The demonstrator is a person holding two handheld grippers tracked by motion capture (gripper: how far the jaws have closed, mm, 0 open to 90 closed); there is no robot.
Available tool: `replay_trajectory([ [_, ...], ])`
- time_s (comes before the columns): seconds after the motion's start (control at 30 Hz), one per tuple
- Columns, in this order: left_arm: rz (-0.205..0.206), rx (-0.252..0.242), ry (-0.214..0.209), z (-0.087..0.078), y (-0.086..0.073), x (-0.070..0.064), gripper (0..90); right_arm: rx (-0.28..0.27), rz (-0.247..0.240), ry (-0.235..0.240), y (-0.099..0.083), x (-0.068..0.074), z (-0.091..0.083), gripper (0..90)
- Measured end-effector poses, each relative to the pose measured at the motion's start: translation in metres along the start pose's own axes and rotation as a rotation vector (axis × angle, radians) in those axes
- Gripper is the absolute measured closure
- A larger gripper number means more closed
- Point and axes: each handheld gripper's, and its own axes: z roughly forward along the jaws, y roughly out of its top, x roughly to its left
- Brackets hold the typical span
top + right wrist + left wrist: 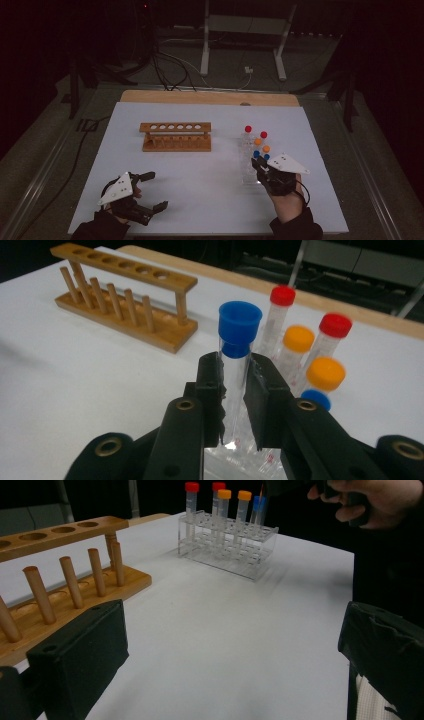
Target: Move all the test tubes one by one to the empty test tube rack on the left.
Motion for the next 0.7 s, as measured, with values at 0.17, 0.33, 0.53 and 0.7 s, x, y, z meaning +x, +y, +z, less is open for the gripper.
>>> replay_trajectory([
  [0.17, 0.0, 0.007, -0.001, 0.001, 0.0, 0.0, 0.5, -0.044, -0.013, 0.009, 0.01, 0.002, -0.009, 76.5],
  [0.33, -0.004, 0.005, -0.005, 0.0, 0.002, 0.0, 0.5, -0.056, -0.022, 0.043, 0.014, 0.006, -0.012, 76.6],
  [0.53, -0.005, -0.001, -0.009, 0.002, 0.006, -0.003, 0.5, -0.053, -0.038, 0.105, 0.015, 0.016, -0.008, 76.6],
  [0.7, -0.016, -0.011, -0.032, 0.004, 0.014, -0.001, 0.5, -0.042, -0.054, 0.158, 0.017, 0.024, -0.003, 76.5],
])
